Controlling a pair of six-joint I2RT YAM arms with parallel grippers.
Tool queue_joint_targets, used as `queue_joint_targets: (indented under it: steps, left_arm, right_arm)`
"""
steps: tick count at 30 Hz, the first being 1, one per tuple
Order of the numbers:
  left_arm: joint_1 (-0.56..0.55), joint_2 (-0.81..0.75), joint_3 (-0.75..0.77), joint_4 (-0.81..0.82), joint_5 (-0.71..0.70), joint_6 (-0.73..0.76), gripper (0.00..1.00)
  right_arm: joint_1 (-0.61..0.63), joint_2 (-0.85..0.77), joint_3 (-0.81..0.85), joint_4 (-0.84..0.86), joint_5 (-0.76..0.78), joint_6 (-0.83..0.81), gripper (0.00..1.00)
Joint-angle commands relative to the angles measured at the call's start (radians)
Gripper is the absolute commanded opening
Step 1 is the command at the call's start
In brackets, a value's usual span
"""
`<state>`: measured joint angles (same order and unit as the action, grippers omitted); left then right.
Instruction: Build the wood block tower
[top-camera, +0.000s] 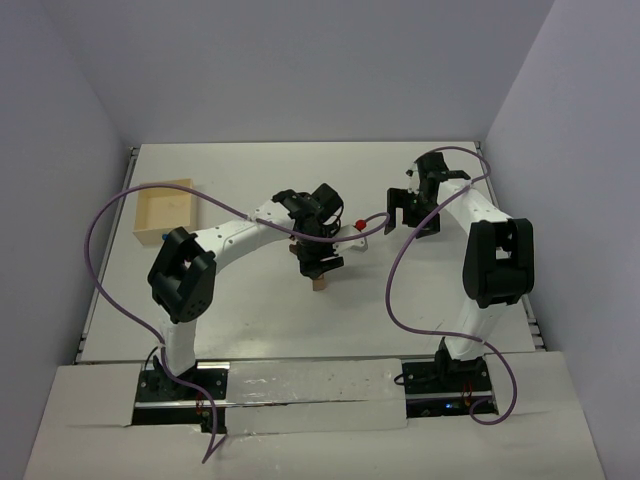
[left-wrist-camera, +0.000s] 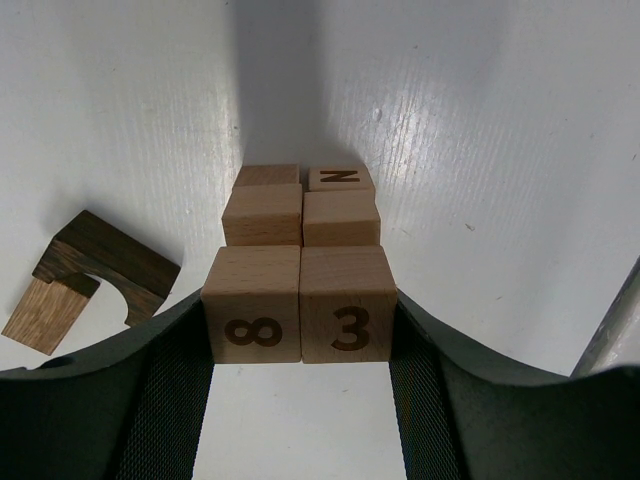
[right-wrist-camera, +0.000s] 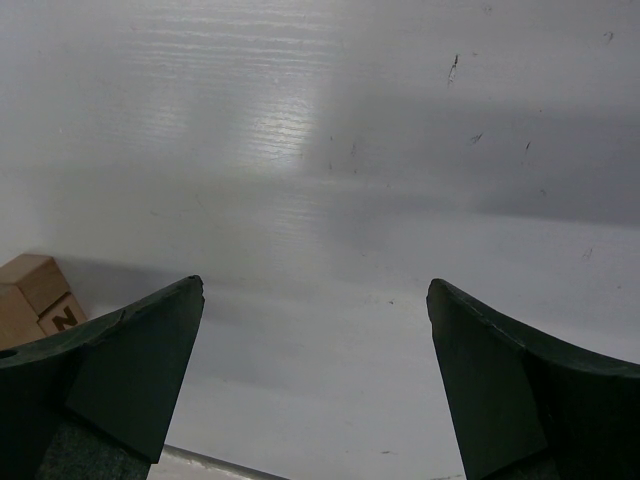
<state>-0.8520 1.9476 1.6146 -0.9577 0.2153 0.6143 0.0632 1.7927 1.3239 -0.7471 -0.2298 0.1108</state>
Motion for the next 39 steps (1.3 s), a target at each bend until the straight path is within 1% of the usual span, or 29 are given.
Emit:
queue_joint_targets:
  steps: [1,25,33,39]
  left_arm:
    - [-0.009,0.01,0.047,0.005,0.001,0.005,0.56]
    - [-0.01,0.024,0.061,0.008,0.0,0.018,0.59]
    - [-0.01,0.022,0.054,0.014,0.004,0.019,0.66]
    - [-0.01,0.025,0.052,0.016,0.004,0.022,0.66]
  right_arm:
    - [-0.011,-0.012,0.014,0.006,-0.009,0.003,1.0]
    - [-0.018,-0.004,0.015,0.004,-0.008,0.0,1.0]
    - [-0.019,-0.003,0.013,0.006,-0.009,-0.003,1.0]
    - [-0.021,0.0,0.014,0.006,-0.011,-0.002,1.0]
